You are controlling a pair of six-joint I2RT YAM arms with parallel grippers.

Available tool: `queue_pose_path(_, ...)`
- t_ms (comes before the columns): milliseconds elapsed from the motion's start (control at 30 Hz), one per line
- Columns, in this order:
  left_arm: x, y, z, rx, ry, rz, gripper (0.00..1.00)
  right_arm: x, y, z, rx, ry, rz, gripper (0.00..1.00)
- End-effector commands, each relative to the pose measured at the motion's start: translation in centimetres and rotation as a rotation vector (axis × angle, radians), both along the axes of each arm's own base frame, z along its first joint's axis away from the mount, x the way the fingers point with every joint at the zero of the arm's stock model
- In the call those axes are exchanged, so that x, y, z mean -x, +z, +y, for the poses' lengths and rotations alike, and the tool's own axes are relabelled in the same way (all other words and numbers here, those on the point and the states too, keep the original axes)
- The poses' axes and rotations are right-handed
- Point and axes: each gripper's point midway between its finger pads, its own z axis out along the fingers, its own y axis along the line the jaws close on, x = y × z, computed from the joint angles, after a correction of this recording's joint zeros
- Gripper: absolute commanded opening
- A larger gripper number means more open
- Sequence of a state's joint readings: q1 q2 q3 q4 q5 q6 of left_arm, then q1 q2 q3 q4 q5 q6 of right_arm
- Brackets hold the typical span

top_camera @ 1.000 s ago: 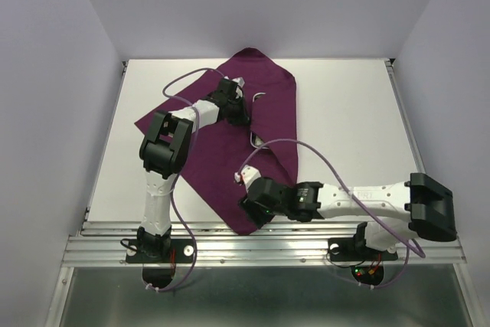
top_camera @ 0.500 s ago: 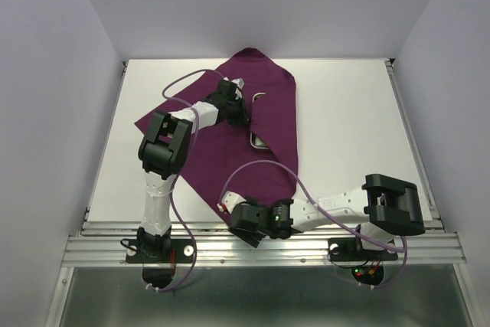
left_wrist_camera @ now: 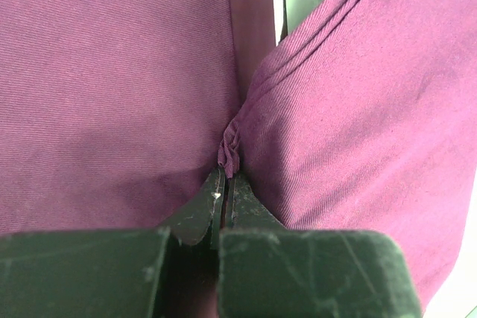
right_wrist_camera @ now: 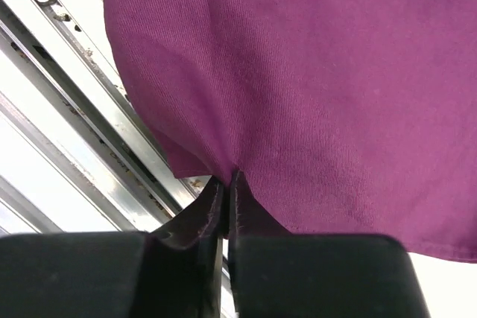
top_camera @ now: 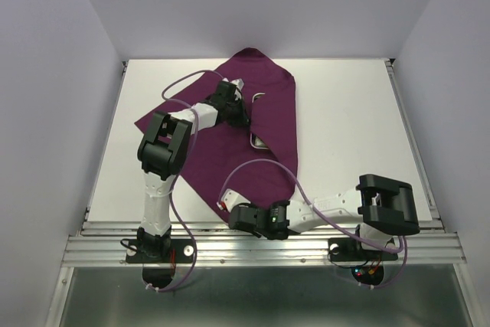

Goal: Prepare the surgical pack
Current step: Pack the surgical kit at the center of the board.

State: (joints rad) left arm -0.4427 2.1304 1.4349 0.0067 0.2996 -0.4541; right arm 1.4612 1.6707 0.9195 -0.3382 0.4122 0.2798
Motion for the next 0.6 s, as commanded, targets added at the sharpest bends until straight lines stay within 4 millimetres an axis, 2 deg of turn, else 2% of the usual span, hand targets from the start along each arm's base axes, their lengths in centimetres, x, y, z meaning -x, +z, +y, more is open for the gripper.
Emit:
queue_pose_path(0,3.4,-2.8,1.9,-0.088,-0.016,0.123,0.0,-1.3,3.7,1.8,-0.085,-0.011,-0.096,0.01)
queue_pose_path(100,3.3,-2.5,1.8,-0.075,-0.021,0.122,0.0,-3.3,6.9,2.1,-0.123,-0.039,-0.192,0.01)
queue_pose_path(167,3.1,-2.1,1.6,-0.071,-0.027,0.119,0.0,-5.7,9.4,1.9,-0.163,-0.086,-0.238,0.01)
queue_pose_path(200,2.8,-2.0,1.7,-0.077,-0.022,0.12,0.0,-6.7,11.4,2.3,-0.215,-0.107,-0.26,0.01)
queue_pose_path(267,2.7,-2.1,1.8,-0.081,-0.019,0.125,0.0,-8.7,13.2,2.2,-0.24,-0.125,-0.307,0.01)
queue_pose_path(367,2.7,-1.9,1.7,-0.072,-0.023,0.133,0.0,-13.5,17.1,1.2,-0.291,-0.212,-0.399,0.01)
queue_pose_path(433,2.5,-1.7,1.6,-0.07,-0.024,0.127,0.0,-15.6,19.8,1.3,-0.35,-0.239,-0.455,0.01)
queue_pose_path(567,2.5,-2.0,1.7,-0.08,-0.035,0.135,0.0,-19.5,23.5,0.6,-0.411,-0.275,-0.529,0.01)
